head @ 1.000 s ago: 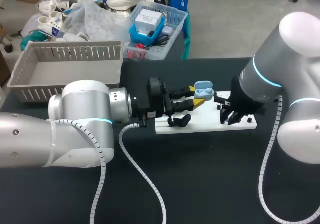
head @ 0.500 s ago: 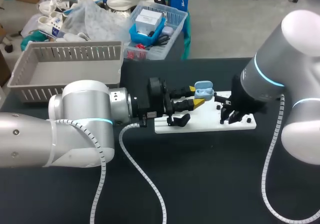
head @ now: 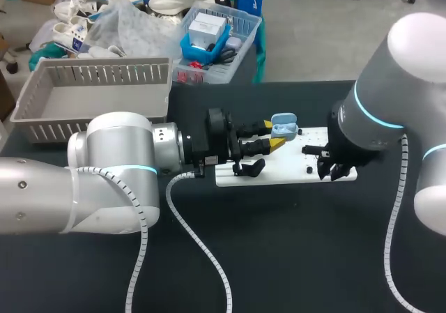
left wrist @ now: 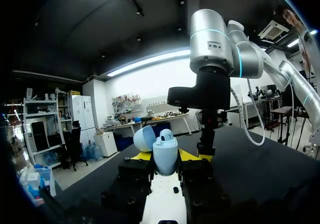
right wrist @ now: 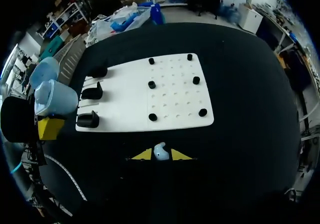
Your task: Pick up each earbud case from the left stands, insert the matching earbuds, close the lid, and place the case in the box.
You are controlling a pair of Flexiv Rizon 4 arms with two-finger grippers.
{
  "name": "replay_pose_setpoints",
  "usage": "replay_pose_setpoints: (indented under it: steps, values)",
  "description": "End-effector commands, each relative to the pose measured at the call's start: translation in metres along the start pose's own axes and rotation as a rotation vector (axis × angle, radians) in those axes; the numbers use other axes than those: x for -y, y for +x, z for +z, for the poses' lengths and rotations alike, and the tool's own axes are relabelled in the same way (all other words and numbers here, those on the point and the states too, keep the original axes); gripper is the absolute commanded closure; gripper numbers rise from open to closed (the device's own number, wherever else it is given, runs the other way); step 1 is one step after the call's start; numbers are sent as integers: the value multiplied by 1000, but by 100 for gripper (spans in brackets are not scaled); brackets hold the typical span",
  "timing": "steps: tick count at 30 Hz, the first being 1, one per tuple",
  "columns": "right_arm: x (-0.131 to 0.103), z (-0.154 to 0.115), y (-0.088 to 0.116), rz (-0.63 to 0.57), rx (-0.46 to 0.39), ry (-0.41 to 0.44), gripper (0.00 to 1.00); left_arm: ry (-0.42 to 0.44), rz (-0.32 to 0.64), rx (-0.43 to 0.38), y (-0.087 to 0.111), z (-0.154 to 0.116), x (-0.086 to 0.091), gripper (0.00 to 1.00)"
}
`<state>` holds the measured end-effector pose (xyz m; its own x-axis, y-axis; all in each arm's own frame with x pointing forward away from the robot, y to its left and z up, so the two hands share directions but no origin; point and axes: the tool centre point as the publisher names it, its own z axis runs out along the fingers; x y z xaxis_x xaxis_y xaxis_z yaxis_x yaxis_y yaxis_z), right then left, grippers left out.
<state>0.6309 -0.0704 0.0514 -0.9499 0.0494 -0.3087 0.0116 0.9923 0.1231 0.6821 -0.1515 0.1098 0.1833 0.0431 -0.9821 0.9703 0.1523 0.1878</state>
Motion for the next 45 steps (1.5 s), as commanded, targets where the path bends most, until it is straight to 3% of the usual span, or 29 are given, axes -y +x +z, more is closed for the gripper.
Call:
replay_pose_setpoints:
  steps: [1, 3, 12, 20, 32, 45]
  values:
    - [-2, -29, 16, -33, 49, 17, 100, -4, 1, 0, 0, 0, 1, 100]
    - [-2, -38, 20, -54, 45, -57, 100, -4, 1, 0, 0, 0, 1, 100]
    - [-13, -78, 33, -165, 102, -15, 100, -4, 1, 0, 0, 0, 1, 100]
    - [-25, -97, 33, -252, 71, -1, 100, -4, 1, 0, 0, 0, 1, 100]
    - [-58, -134, 4, -435, 85, -28, 100, -4, 1, 0, 0, 0, 1, 100]
    - [-95, -133, -23, -552, 61, -96, 100, -4, 1, 0, 0, 0, 1, 100]
